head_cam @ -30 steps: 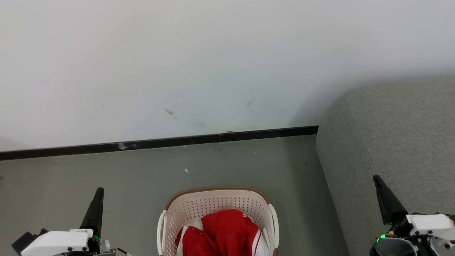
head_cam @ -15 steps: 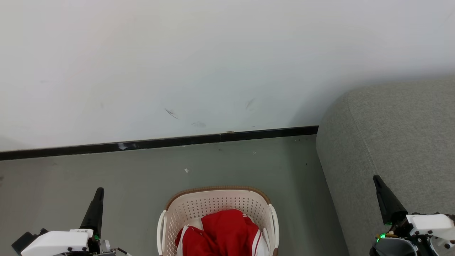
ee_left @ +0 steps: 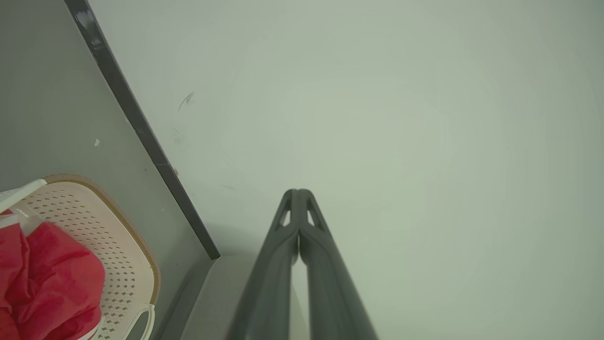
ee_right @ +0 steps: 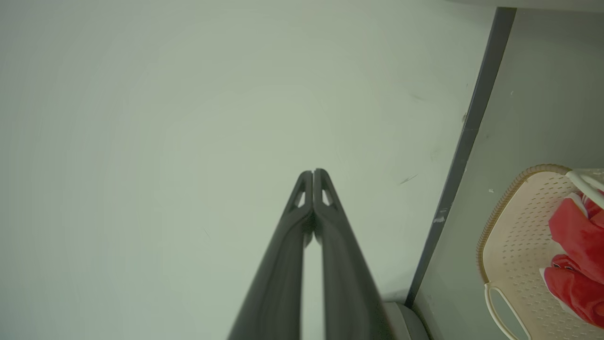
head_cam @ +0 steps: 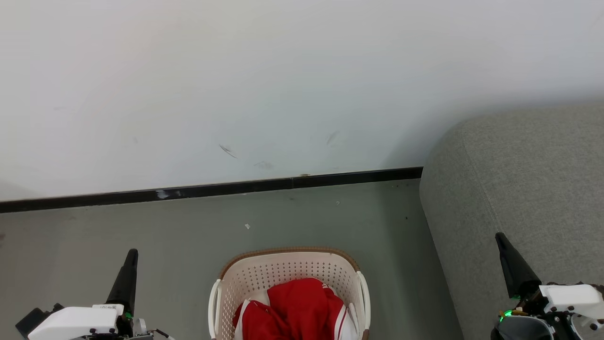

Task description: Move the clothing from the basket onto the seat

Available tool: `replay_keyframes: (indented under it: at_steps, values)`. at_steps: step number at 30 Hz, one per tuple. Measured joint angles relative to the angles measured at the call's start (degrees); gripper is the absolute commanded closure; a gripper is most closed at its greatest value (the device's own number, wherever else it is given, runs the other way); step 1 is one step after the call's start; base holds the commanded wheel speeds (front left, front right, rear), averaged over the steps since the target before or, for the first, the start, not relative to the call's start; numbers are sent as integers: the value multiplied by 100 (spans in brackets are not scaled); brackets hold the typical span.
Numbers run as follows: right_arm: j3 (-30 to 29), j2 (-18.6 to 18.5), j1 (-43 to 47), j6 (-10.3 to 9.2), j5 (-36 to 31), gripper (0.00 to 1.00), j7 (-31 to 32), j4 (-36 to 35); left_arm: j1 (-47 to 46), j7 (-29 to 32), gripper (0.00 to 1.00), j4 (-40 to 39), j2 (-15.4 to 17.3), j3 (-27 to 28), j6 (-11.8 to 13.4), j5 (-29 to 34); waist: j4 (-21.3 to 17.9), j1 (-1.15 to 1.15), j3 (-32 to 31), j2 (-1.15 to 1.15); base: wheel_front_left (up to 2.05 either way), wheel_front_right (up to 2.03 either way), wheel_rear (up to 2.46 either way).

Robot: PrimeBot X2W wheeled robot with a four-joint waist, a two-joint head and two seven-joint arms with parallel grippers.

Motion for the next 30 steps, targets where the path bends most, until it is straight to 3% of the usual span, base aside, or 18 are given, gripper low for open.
replay_keyframes:
  at_steps: [1, 7, 23, 30]
  values:
    - [-1, 3, 8, -1, -2, 0, 1, 12, 4, 2, 0, 12, -5, -1, 3, 1, 0, 0, 0, 0, 0, 0, 0]
    - [0, 132, 331, -7, -2, 0, 1, 286, 279, 5, 0, 300, -159, -27, 14, 2, -1, 0, 2, 0, 0, 0, 0]
    - [-21, 125, 326, -5, -4, 0, -146, -31, 232, -257, 0, 113, -137, -116, 14, 21, -3, 1, 13, 0, 0, 0, 0]
    - [-2, 113, 269, -5, -12, 0, -219, -227, 187, -435, 0, -14, -122, -202, 14, 82, 1, 19, 10, 0, 0, 0, 0]
